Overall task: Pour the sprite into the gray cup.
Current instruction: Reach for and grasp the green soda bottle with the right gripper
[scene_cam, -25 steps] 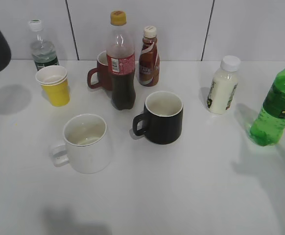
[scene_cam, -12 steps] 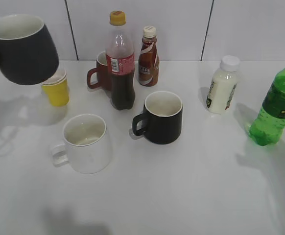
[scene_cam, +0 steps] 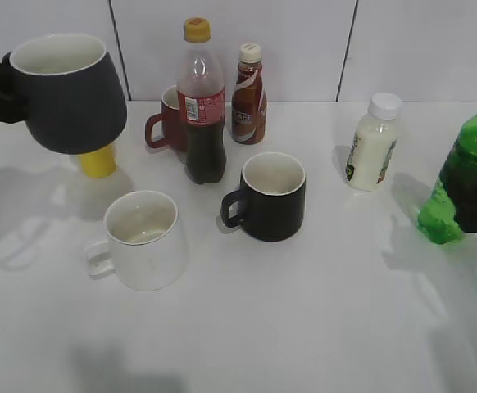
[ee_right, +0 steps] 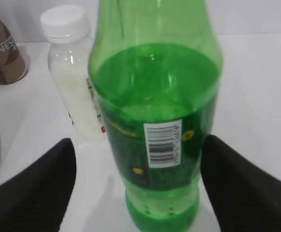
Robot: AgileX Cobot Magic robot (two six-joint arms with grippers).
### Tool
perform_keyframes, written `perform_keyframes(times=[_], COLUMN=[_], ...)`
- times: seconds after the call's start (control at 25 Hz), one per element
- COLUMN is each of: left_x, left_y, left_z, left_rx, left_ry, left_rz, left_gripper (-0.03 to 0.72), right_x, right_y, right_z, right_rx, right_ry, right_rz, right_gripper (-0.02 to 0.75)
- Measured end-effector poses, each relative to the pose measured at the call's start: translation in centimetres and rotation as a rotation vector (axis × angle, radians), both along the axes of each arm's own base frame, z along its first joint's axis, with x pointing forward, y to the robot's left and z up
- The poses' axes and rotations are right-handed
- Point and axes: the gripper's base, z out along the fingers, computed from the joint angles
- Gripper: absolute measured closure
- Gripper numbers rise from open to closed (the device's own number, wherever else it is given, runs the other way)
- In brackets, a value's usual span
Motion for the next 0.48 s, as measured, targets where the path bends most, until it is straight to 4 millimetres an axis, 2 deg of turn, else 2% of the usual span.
perform_keyframes(times=[0.32, 0.4, 0.48], left_x=[0.0, 0.0, 0.0], left_y=[-0.1, -0.1, -0.1], left_z=[0.0, 0.0, 0.0], left_rx=[-0.001, -0.001, -0.001], left_ry=[-0.001, -0.001, -0.001], left_rz=[-0.002, -0.002, -0.002], left_gripper=[0.626, 0.626, 0.626], right_x=[3.9, 4.7, 5.2], right_y=[-0.1, -0.1, 0.0], right_z=[-4.0, -4.7, -4.8], right_rx=[0.025, 0.025, 0.026], right_ry=[-0.013, -0.005, -0.015], right_rz=[-0.04, -0.039, -0.037], right_gripper=[0.134, 0.168, 0.265])
